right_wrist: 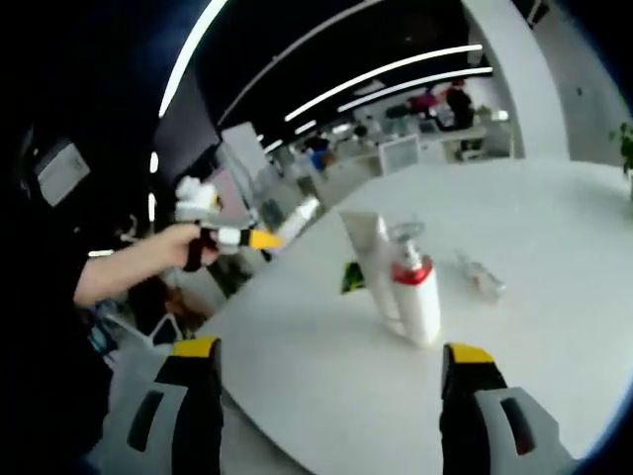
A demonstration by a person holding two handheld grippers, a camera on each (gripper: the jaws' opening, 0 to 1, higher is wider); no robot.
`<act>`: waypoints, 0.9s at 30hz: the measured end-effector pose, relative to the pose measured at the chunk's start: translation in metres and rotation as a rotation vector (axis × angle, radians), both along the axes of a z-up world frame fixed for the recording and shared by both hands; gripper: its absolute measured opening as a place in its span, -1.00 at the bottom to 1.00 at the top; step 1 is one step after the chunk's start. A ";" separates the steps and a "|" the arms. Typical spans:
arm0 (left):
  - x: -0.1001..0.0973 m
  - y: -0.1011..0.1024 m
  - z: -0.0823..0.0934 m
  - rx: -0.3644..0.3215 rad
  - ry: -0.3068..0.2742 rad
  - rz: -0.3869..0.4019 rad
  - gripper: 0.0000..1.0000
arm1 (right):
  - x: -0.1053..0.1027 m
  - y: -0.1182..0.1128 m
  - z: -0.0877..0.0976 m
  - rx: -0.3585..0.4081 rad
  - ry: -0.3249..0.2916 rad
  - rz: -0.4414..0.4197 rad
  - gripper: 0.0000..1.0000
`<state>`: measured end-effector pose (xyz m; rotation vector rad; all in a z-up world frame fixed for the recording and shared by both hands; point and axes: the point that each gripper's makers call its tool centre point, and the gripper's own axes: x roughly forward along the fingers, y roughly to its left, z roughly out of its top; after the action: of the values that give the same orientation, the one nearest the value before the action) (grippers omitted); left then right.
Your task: Arrange the skincare products in the storage area until every visible bottle or jar stands upright without overlapping.
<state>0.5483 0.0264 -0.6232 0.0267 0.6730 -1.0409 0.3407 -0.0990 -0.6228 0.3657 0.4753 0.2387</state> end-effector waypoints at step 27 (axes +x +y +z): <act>-0.099 -0.020 0.131 -0.167 -0.279 -0.155 -0.67 | 0.037 0.046 0.128 0.272 -0.255 0.025 0.74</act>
<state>0.4497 0.0063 -0.4924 0.0787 0.3333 -1.2125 0.3776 -0.0528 -0.4952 0.5866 0.1954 0.3711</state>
